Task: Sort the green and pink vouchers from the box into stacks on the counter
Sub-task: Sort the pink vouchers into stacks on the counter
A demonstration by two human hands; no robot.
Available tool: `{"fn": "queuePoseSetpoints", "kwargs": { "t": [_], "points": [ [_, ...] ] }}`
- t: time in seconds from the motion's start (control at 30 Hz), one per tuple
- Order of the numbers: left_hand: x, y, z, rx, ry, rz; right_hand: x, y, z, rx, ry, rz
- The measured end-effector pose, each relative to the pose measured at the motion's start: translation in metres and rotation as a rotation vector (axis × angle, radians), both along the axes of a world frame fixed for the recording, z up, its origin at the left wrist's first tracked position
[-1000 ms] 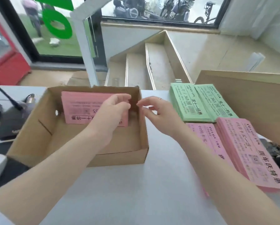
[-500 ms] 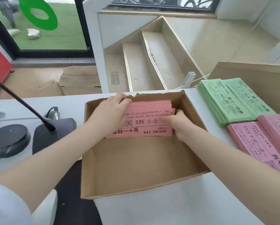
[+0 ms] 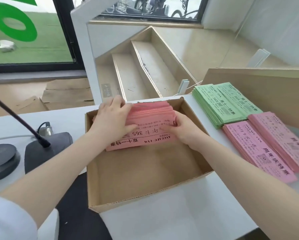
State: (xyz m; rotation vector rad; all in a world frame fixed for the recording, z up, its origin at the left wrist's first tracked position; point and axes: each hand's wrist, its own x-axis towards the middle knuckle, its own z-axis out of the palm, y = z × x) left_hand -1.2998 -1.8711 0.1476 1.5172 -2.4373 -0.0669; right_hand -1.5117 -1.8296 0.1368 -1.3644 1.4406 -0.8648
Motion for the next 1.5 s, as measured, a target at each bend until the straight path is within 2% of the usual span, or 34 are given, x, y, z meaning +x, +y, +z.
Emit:
{"fn": "queuePoseSetpoints", "kwargs": {
  "t": [0.1, 0.2, 0.27, 0.37, 0.5, 0.57, 0.63, 0.83, 0.97, 1.0, 1.07, 1.13, 1.17, 1.2, 1.27, 1.37, 1.43, 1.5],
  "points": [
    [0.000, 0.009, 0.021, 0.031, 0.209, -0.091, -0.003, 0.015, 0.024, -0.163, 0.048, 0.053],
    [-0.005, 0.023, 0.043, 0.209, 0.215, -0.166, -0.013, 0.030, 0.046, -0.269, 0.038, 0.024],
    [-0.011, 0.038, 0.053, 0.202, 0.192, -0.181, -0.022, 0.043, 0.059, -0.309, -0.021, 0.000],
    [-0.030, 0.068, 0.076, 0.186, 0.273, -0.243, -0.039, 0.065, 0.079, -0.379, -0.040, -0.046],
    [-0.064, 0.113, 0.118, 0.361, 0.431, -0.249, -0.072, 0.106, 0.106, -0.434, -0.102, -0.115],
    [-0.074, 0.131, 0.131, 0.554, 0.504, -0.219, -0.088, 0.122, 0.109, -0.397, -0.145, -0.140],
    [-0.092, 0.157, 0.127, 0.692, 0.472, -0.181, -0.111, 0.147, 0.101, -0.311, -0.153, -0.130],
    [-0.122, 0.212, 0.040, 0.653, 0.100, 0.009, -0.142, 0.202, 0.020, 0.149, -0.109, -0.192],
    [-0.120, 0.232, -0.029, 0.738, 0.056, 0.168, -0.139, 0.224, -0.025, 0.335, -0.072, -0.209],
    [-0.121, 0.235, -0.040, 0.722, 0.072, 0.197, -0.137, 0.225, -0.034, 0.357, -0.065, -0.226],
    [-0.126, 0.242, -0.054, 0.572, 0.047, 0.198, -0.135, 0.222, -0.051, 0.381, -0.100, -0.308],
    [-0.131, 0.253, -0.061, 0.369, 0.007, 0.103, -0.136, 0.216, -0.064, 0.374, -0.163, -0.429],
    [-0.134, 0.262, -0.062, 0.334, 0.018, 0.044, -0.137, 0.214, -0.069, 0.362, -0.175, -0.481],
    [-0.137, 0.270, -0.062, 0.344, 0.008, -0.007, -0.139, 0.212, -0.072, 0.338, -0.147, -0.511],
    [-0.139, 0.283, -0.067, 0.355, -0.076, -0.058, -0.145, 0.209, -0.074, 0.261, 0.037, -0.491],
    [-0.135, 0.284, -0.076, 0.291, -0.175, -0.004, -0.151, 0.211, -0.074, 0.127, 0.504, -0.362],
    [-0.130, 0.281, -0.080, 0.204, -0.128, 0.025, -0.151, 0.215, -0.070, -0.076, 0.806, -0.269],
    [-0.122, 0.279, -0.088, 0.075, -0.176, -0.038, -0.148, 0.219, -0.066, -0.306, 0.914, -0.034]
  ]
}}
